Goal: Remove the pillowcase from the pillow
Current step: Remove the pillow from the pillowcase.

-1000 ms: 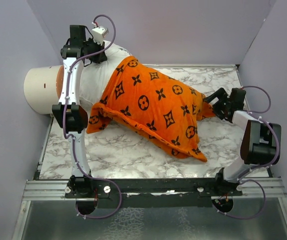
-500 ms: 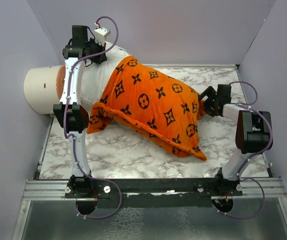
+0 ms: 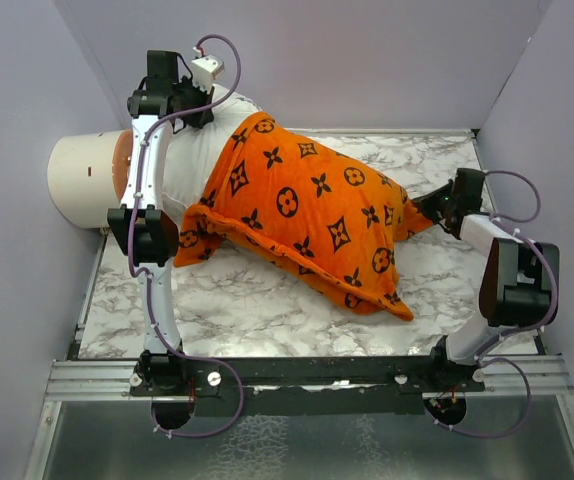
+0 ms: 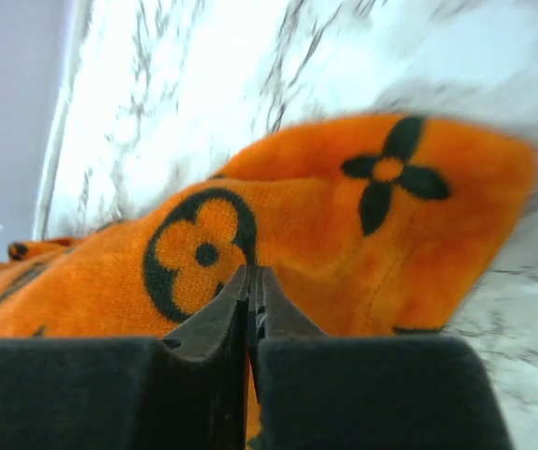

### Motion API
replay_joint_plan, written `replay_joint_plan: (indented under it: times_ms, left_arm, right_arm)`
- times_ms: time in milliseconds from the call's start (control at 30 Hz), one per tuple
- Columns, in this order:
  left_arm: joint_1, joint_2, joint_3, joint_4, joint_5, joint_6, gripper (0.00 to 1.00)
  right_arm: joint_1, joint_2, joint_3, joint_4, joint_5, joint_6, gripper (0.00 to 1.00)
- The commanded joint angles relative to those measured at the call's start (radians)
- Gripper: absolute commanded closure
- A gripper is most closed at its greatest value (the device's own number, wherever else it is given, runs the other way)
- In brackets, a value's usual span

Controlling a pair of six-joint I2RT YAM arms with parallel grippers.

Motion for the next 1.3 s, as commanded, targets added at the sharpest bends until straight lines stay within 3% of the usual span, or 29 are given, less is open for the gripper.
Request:
replay_joint_plan:
  times_ms: [0,233,267,367,467,667,867,1100,1267]
  left_arm:
    - [-0.005,-0.069,0.028,0.063,-0.112,0.051,1.0]
    - [0.004,-0.15,-0.026,0.174,-0.212,0.066,1.0]
    - [0.004,-0.162,-0.043,0.174,-0.205,0.071,1.0]
    - [0.003,-0.188,-0.093,0.162,-0.18,0.081,1.0]
    - [0.003,-0.19,-0.112,0.147,-0.172,0.079,1.0]
    - [0.003,-0.174,-0.108,0.14,-0.174,0.081,1.0]
    - [0.003,-0.149,-0.092,0.137,-0.181,0.086,1.0]
    - [0.004,-0.134,-0.095,0.139,-0.19,0.106,1.0]
    - [0.003,-0.131,-0.095,0.136,-0.187,0.112,1.0]
  right_arm:
    - [-0.086,-0.107,-0.067,-0.015,0.057,0.023,0.99]
    - [-0.173,-0.158,-0.189,0.033,0.011,0.05,0.99]
    - [-0.174,-0.145,-0.183,0.021,-0.013,0.032,0.92]
    - [-0.173,-0.111,-0.152,-0.037,-0.018,-0.003,0.32]
    - [-0.17,-0.083,-0.142,-0.022,-0.024,-0.041,0.15]
    - [-0.137,0.014,-0.049,-0.058,0.013,-0.086,0.08]
    - [-0.063,0.151,0.035,-0.069,-0.029,0.025,0.07]
    - [0.002,0.223,0.01,0.02,-0.082,0.198,0.07]
    - [0.003,0.216,-0.083,0.2,-0.139,0.351,0.19]
